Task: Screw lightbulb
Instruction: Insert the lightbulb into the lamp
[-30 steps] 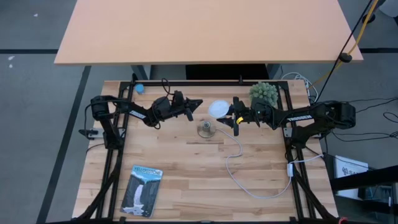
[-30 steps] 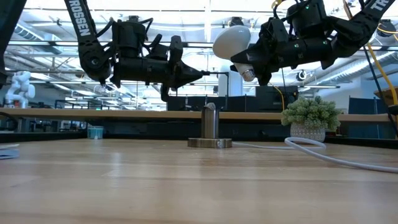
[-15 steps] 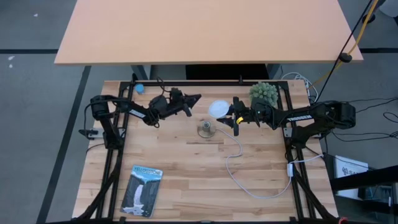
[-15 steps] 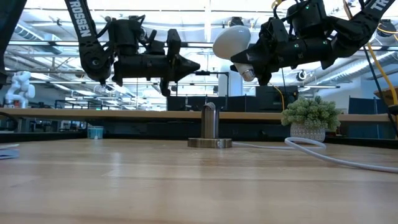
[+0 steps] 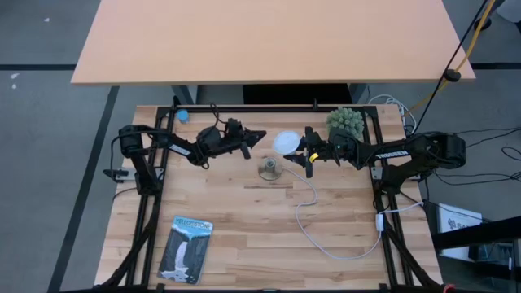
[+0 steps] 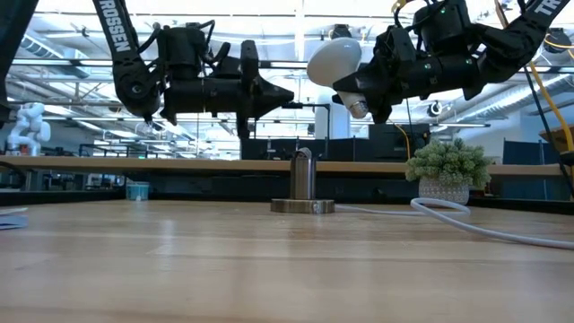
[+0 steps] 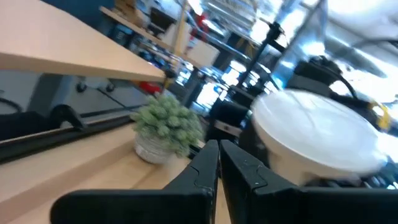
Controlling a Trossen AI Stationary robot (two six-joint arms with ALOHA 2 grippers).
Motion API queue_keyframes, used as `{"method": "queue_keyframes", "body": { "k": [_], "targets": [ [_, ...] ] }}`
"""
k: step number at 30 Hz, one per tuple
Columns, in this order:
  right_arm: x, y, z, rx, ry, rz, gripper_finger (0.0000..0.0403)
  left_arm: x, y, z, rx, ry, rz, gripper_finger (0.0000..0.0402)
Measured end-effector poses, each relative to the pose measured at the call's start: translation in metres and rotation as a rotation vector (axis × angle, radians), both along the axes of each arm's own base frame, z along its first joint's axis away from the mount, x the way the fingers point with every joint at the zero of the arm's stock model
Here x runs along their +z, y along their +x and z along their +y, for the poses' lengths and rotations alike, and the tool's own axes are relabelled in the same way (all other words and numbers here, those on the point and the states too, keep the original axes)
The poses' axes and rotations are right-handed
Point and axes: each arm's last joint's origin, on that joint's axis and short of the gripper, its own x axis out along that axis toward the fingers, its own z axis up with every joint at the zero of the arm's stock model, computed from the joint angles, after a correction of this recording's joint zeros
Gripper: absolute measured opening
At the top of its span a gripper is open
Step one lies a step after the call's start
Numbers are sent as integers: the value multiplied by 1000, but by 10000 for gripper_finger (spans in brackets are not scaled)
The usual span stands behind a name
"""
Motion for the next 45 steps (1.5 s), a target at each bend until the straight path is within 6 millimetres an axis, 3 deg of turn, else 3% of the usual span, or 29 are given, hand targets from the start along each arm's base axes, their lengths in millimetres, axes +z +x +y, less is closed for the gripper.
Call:
{"method": "queue_keyframes", "body": {
  "k": [7,15,19,27,33,41,45],
  "targets": [
    [-1,0,0,0,4,13,157,0,1,-4,-116,29,11,21],
    [-1,0,0,0,4,13,157,-5,5,-13,-111,62,63,30],
    [-1,0,0,0,4,13,157,-8,8,-21,-23,155,115,69],
    [-1,0,0,0,4,13,157,-1,16,-31,89,303,131,196],
    [-1,0,0,-1,9,13,157,6,20,-30,206,309,126,276],
    [-1,0,0,-1,11,13,157,6,20,-31,202,293,123,296],
    [-1,0,0,3,16,12,157,5,22,-35,73,276,102,296]
  ]
}}
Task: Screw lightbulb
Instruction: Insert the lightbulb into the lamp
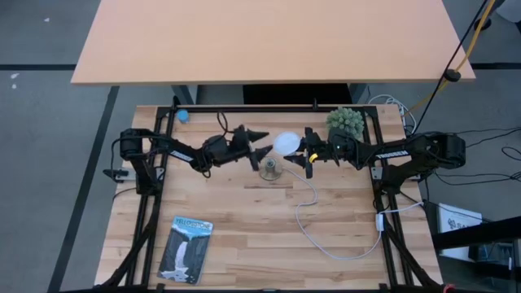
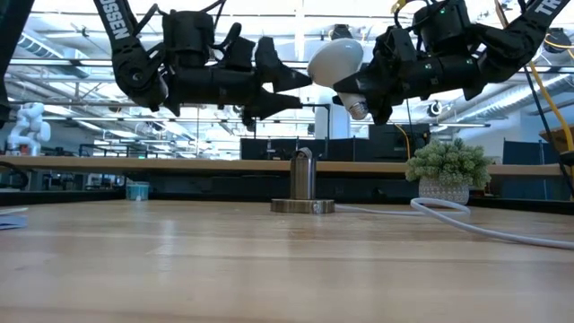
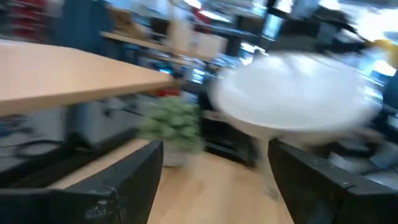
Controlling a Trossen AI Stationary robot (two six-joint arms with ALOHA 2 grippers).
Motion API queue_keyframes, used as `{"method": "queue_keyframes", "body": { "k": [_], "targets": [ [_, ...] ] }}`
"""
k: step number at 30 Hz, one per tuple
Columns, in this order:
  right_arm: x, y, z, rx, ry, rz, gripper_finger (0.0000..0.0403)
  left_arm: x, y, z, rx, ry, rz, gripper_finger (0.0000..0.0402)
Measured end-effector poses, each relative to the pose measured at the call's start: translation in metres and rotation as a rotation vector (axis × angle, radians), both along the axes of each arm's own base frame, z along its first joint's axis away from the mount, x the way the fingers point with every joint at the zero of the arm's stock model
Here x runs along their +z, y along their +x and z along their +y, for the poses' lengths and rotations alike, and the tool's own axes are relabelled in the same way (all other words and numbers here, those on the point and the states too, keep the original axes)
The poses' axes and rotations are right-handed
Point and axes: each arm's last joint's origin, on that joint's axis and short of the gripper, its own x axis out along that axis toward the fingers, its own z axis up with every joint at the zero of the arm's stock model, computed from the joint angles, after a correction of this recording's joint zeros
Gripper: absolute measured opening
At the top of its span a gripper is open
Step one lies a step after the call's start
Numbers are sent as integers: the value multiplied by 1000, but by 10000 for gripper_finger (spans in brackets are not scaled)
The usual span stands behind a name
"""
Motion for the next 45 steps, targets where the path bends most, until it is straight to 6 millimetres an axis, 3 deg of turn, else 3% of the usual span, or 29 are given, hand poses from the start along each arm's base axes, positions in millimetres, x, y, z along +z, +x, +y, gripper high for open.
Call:
{"method": "queue_keyframes", "body": {
  "k": [6,9,15,20,29,40,45],
  "targets": [
    [0,0,1,32,22,-5,157,1,-3,1,-375,62,31,296],
    [0,1,3,48,23,-5,157,-1,-6,7,-475,31,48,296],
    [1,5,11,29,-5,-15,157,-10,-6,18,-308,10,135,296],
    [-4,23,10,32,-17,17,157,-9,-6,19,-153,17,126,296],
    [-4,55,0,48,-51,23,157,-12,-7,19,-219,91,156,296],
    [5,49,-12,-13,-61,12,157,-16,-31,37,-313,51,78,296],
    [2,50,-9,-10,-49,31,157,-13,-32,30,-326,77,32,296]
  ]
}}
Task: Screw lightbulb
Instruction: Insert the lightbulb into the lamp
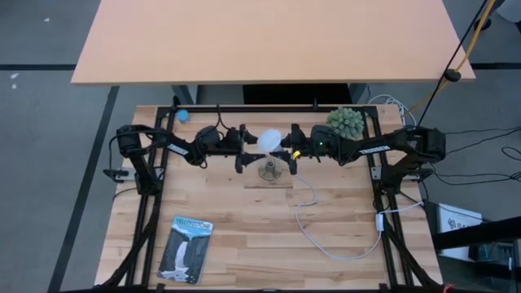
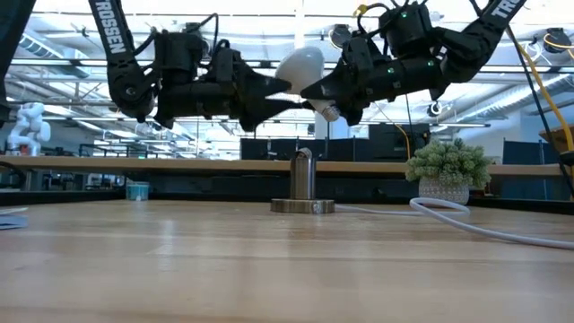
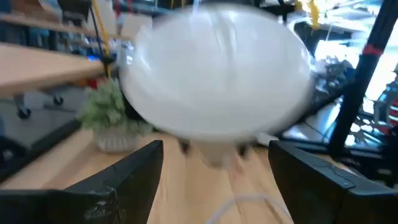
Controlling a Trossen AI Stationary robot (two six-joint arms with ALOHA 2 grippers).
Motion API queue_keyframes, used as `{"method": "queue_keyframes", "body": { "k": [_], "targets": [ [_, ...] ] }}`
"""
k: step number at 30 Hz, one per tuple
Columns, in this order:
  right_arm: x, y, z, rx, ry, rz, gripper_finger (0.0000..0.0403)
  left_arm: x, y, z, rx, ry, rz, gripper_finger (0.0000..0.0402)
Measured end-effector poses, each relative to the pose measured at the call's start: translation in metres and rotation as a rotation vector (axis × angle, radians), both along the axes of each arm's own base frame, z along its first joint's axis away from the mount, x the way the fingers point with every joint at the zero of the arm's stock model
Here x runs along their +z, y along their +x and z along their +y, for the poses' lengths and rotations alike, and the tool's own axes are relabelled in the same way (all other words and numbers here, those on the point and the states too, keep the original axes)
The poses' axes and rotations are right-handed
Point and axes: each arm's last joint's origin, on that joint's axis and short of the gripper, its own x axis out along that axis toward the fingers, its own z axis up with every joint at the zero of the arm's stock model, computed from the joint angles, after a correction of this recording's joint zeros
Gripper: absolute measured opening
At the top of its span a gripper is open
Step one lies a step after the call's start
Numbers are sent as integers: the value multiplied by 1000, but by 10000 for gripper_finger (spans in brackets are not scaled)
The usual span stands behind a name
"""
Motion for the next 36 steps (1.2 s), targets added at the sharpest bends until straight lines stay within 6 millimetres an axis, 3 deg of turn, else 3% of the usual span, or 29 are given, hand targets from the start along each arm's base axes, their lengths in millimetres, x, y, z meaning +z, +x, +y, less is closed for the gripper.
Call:
{"method": "queue_keyframes", "body": {
  "k": [5,10,15,21,36],
  "targets": [
    [1,2,4,-1,1,3,157,1,3,-9,-11,9,-14,296],
    [2,16,8,21,1,61,157,4,4,-11,0,18,-43,296],
    [1,33,4,38,3,165,157,2,4,-12,2,9,-21,296],
    [7,38,-1,42,-1,262,157,-2,4,-9,20,5,13,296],
    [-23,41,-1,63,-11,387,157,-15,7,-18,70,34,130,296]
  ]
}}
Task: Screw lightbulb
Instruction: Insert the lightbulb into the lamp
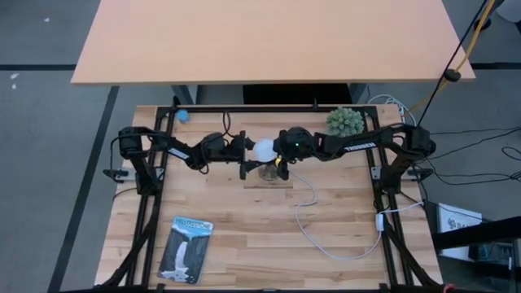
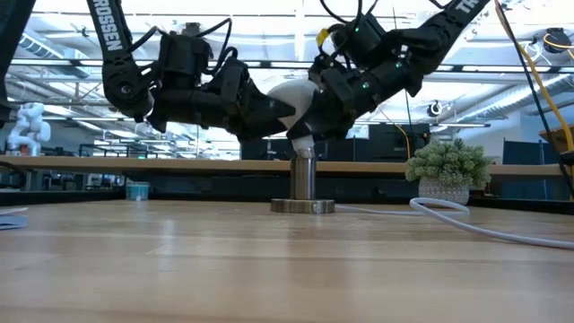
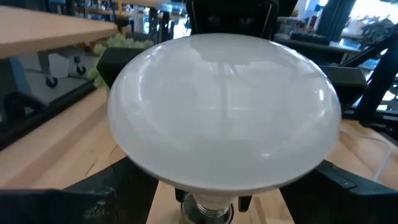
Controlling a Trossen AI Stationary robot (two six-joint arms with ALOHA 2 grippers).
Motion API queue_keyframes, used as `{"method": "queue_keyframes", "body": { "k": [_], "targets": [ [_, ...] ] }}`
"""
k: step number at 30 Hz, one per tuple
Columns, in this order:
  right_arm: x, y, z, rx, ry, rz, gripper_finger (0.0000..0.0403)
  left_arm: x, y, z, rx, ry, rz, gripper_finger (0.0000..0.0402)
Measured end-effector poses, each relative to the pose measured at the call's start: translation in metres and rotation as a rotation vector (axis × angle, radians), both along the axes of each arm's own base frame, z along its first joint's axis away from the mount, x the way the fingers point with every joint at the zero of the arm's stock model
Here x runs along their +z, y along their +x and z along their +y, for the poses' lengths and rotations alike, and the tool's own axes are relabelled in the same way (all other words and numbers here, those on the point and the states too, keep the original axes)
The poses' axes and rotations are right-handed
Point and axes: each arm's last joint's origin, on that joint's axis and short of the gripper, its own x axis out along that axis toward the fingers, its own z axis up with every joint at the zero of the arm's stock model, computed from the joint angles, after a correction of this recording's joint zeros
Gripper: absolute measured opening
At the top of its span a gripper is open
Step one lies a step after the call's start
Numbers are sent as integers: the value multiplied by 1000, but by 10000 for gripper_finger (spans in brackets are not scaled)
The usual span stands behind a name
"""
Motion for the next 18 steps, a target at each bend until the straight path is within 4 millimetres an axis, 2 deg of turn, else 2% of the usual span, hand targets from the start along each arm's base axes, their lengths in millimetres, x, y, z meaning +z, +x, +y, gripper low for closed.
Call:
{"method": "queue_keyframes", "body": {
  "k": [5,8,18],
  "targets": [
    [-18,2,-1,-2,7,49,157,-4,0,1,24,-6,41,296],
    [-19,2,-1,0,6,60,157,-3,0,0,27,-6,33,296],
    [0,-7,-1,-4,9,61,161,3,2,1,26,7,-11,296]
  ]
}}
